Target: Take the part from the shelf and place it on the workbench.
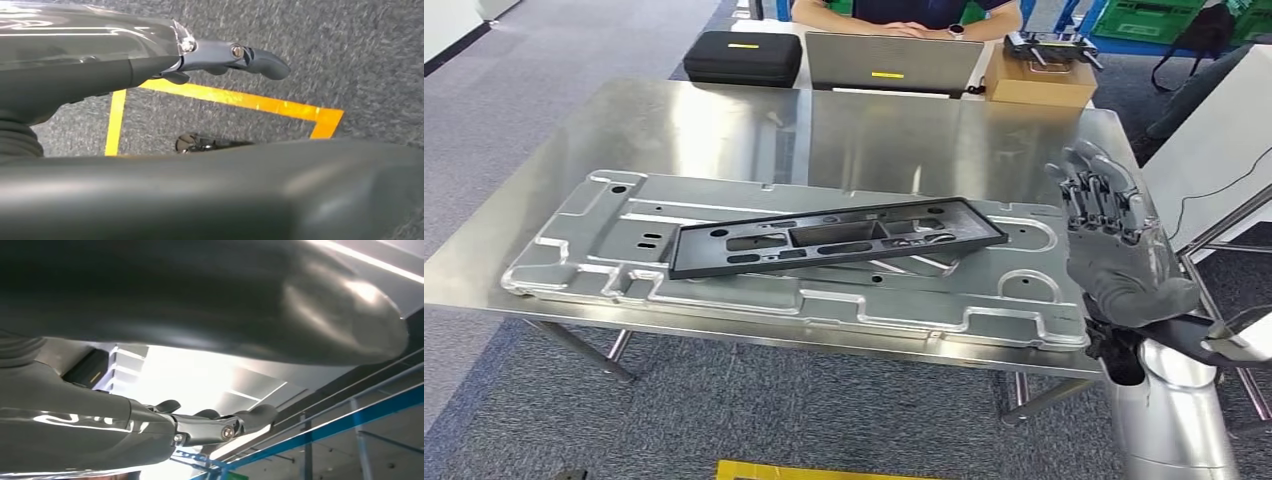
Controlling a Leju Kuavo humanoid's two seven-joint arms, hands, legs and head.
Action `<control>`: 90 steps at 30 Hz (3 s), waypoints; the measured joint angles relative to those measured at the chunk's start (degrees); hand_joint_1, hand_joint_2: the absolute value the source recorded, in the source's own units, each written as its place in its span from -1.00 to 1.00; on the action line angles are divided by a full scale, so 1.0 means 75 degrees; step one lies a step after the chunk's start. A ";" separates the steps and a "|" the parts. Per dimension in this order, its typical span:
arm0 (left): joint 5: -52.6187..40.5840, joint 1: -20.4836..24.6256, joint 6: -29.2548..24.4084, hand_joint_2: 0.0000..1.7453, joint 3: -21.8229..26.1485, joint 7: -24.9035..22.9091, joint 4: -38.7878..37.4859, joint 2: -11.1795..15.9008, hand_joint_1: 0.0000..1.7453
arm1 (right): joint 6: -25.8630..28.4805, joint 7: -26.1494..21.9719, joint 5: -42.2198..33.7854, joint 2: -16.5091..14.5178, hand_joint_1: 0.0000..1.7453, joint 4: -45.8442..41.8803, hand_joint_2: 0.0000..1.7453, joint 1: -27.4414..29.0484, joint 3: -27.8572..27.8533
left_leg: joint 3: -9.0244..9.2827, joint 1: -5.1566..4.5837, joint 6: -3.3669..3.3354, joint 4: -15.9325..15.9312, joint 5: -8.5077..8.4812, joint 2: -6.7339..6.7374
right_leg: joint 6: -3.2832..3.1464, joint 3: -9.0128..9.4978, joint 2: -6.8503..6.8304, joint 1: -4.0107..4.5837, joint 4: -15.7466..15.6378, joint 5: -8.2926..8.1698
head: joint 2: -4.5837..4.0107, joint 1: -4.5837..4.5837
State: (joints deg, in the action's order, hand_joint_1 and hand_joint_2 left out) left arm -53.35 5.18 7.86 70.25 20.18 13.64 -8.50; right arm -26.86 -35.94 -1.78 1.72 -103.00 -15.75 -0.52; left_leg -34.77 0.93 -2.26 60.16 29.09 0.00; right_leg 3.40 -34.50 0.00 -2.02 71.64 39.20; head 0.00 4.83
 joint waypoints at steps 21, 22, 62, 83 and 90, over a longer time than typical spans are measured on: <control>-0.0134 -0.0017 -0.0201 -1.00 -0.0003 -0.0098 0.0000 0.0202 -1.00 | -0.0625 -0.0511 -0.0072 -0.0713 -1.00 -0.1406 -1.00 0.1280 0.0272 | 0.0965 -0.0218 0.0085 -0.0201 0.0610 -0.0040 | -0.0396 -0.0059 -0.0121 0.0185 -0.1506 -0.1352 | 0.0000 0.0004; -0.0140 -0.0022 -0.0218 -1.00 -0.0003 -0.0117 0.0000 0.0212 -1.00 | -0.0646 -0.0511 -0.0056 -0.0741 -1.00 -0.1500 -1.00 0.1337 0.0303 | 0.0947 -0.0210 0.0075 -0.0245 0.0564 -0.0032 | -0.0345 -0.0078 -0.0120 0.0172 -0.1504 -0.1374 | 0.0000 0.0005; -0.0361 0.0017 -0.0098 -1.00 0.0023 -0.0192 -0.0003 0.0013 -1.00 | -0.0253 -0.0511 0.0074 -0.0387 -1.00 -0.2712 -1.00 0.3035 0.0025 | 0.0344 -0.0175 -0.0077 -0.0443 -0.0028 0.0139 | -0.0154 0.0007 -0.0052 0.0208 -0.0020 -0.0624 | 0.0000 -0.0020; -0.0326 0.0065 -0.0027 -1.00 0.0026 -0.0060 -0.0004 -0.0111 -1.00 | 0.0213 -0.0514 0.0469 -0.0387 -1.00 -0.2745 -1.00 0.3037 -0.0009 | 0.1579 -0.0164 0.0107 -0.0684 0.0680 -0.0470 | -0.0276 -0.0083 0.0331 0.0216 -0.1864 -0.1784 | 0.0000 -0.0002; -0.0324 0.0039 -0.0032 -1.00 0.0031 -0.0065 -0.0006 -0.0146 -1.00 | 0.0565 -0.0514 0.0737 -0.0308 -1.00 -0.2715 -1.00 0.3133 0.0004 | 0.0865 -0.0152 -0.0113 -0.0593 0.0216 0.0064 | -0.0122 -0.0611 0.0085 0.0180 0.0156 -0.0277 | 0.0000 -0.0043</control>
State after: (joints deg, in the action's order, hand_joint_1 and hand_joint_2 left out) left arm -55.78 5.48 7.62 70.48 19.69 13.60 -9.60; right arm -22.62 -39.80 3.75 -0.60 -123.36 7.74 -0.49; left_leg -28.28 -0.21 -3.11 55.72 30.71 0.48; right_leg 2.49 -39.08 0.64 -0.67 72.81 37.13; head 0.00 4.51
